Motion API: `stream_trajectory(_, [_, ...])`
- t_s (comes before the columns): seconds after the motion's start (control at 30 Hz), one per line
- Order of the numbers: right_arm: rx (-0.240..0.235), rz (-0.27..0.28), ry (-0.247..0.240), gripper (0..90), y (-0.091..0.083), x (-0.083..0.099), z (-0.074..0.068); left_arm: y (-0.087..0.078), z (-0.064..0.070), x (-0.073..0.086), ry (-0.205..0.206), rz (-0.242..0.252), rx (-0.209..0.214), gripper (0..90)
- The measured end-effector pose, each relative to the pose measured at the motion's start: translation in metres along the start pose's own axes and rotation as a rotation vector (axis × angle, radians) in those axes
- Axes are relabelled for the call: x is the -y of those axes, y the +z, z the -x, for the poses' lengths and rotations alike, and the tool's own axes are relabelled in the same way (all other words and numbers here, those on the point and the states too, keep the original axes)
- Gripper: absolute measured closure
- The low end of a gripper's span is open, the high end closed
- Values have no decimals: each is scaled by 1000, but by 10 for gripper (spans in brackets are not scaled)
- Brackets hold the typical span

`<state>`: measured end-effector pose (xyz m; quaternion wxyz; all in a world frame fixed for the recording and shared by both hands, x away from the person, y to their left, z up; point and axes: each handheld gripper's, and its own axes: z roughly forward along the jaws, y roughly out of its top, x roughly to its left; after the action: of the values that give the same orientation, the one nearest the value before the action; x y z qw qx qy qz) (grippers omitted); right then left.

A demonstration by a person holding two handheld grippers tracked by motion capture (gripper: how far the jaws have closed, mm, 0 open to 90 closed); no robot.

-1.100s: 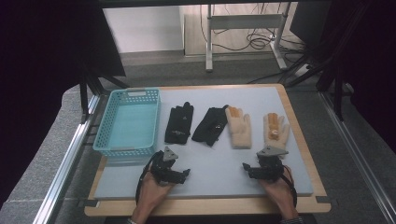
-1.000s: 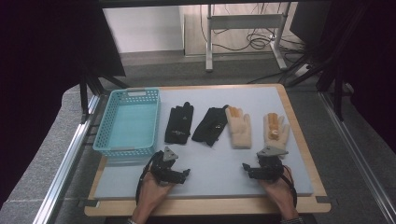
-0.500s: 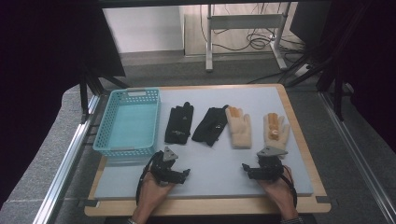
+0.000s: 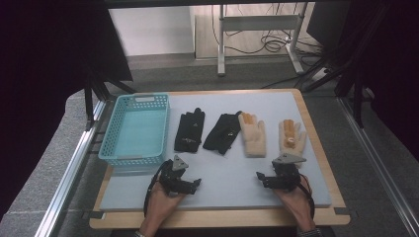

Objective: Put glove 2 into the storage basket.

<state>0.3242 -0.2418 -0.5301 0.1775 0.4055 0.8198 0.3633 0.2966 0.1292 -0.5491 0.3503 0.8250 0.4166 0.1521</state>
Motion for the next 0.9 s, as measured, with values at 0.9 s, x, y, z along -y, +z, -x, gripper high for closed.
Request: stream_trajectory(0.9, [-94, 19, -56, 466, 40, -82, -12, 0, 0, 0, 2, -2, 2, 59])
